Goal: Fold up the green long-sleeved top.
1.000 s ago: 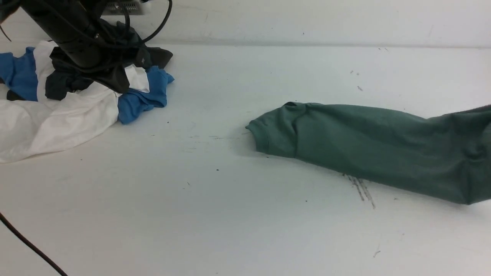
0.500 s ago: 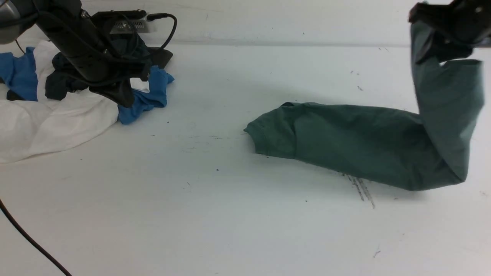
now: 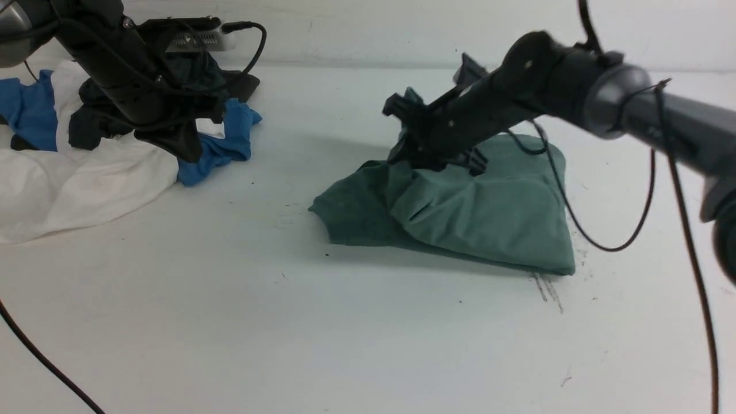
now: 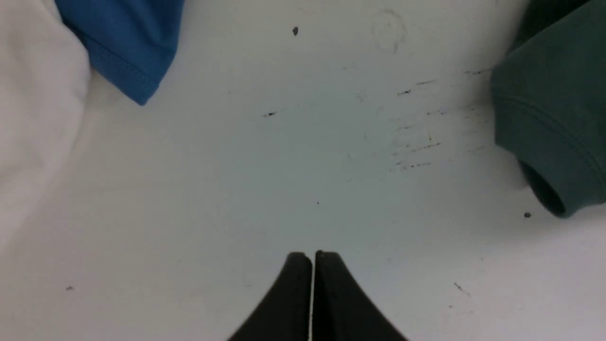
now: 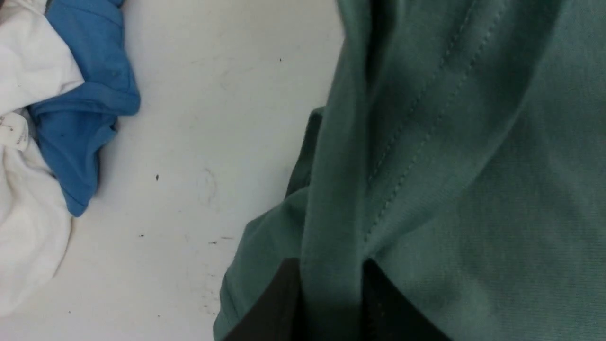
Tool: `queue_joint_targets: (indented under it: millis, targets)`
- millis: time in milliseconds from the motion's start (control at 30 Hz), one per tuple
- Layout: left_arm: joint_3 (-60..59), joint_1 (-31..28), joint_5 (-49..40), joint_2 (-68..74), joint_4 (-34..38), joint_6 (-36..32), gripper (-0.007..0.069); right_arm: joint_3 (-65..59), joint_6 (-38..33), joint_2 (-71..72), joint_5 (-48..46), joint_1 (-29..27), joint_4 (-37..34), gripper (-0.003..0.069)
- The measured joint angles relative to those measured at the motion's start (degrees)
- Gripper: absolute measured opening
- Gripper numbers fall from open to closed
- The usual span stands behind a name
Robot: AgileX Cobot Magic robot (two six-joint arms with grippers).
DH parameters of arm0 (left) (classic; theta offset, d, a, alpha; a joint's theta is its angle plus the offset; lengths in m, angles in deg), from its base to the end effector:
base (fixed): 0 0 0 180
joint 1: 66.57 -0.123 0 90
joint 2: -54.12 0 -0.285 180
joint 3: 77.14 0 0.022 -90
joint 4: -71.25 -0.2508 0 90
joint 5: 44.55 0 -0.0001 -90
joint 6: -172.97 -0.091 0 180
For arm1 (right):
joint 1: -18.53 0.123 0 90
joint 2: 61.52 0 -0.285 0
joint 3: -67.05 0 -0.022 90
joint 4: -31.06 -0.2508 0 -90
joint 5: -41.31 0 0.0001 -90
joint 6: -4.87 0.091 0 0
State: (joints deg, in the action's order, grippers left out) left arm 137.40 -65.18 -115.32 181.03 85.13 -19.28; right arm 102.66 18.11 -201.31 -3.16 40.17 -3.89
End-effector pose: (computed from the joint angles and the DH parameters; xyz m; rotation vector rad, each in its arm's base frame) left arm 0.4484 -0.0315 0.2779 0.2695 2.7993 -0.2989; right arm 0.4664 0.2244 0.2003 0.2328 2.6366 0.9265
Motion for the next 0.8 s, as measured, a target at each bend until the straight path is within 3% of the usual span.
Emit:
queue_joint_targets:
  millis: [200, 333, 400, 467, 533, 567, 633, 733, 800]
  targets:
    - [-0.1, 0.0, 0.0, 0.0, 0.0, 0.0, -0.0004, 2.0, -3.1, -0.5, -1.1, 0.0, -4.4, 0.0330]
    - [-0.1, 0.0, 0.0, 0.0, 0.1, 0.0, -0.0004, 10.3, -9.9, 0.2, -12.6, -1.4, -5.8, 0.0442]
    - [-0.1, 0.0, 0.0, 0.0, 0.1, 0.0, -0.0004, 12.8, -10.6, 0.4, -18.0, -2.1, -5.6, 0.0448]
    - [-0.1, 0.0, 0.0, 0.0, 0.5, 0.0, -0.0004, 18.0, -10.9, 0.8, -23.5, -3.2, -3.8, 0.0434]
    - [-0.1, 0.0, 0.0, -0.1, 4.4, 0.2, -0.0004, 22.1, -10.0, 2.3, -25.9, -4.7, 1.7, 0.0345]
    - [-0.1, 0.0, 0.0, -0.1, 5.0, 0.3, -0.0004, 22.2, -9.6, 2.5, -25.9, -5.0, 2.2, 0.0335]
    - [-0.1, 0.9, 0.0, -0.1, 12.6, 0.3, -0.0004, 22.8, -8.2, 4.7, -26.6, -6.0, 7.1, 0.0172]
    - [-0.1, 4.8, 0.2, 0.0, 21.0, -1.3, -0.0004, 20.3, -8.2, 8.9, -26.9, -6.2, 11.4, 0.0028]
    - [-0.1, 7.0, 0.2, 0.3, 22.7, -2.5, -0.0004, 18.5, -8.4, 10.9, -27.0, -6.2, 12.1, 0.0010]
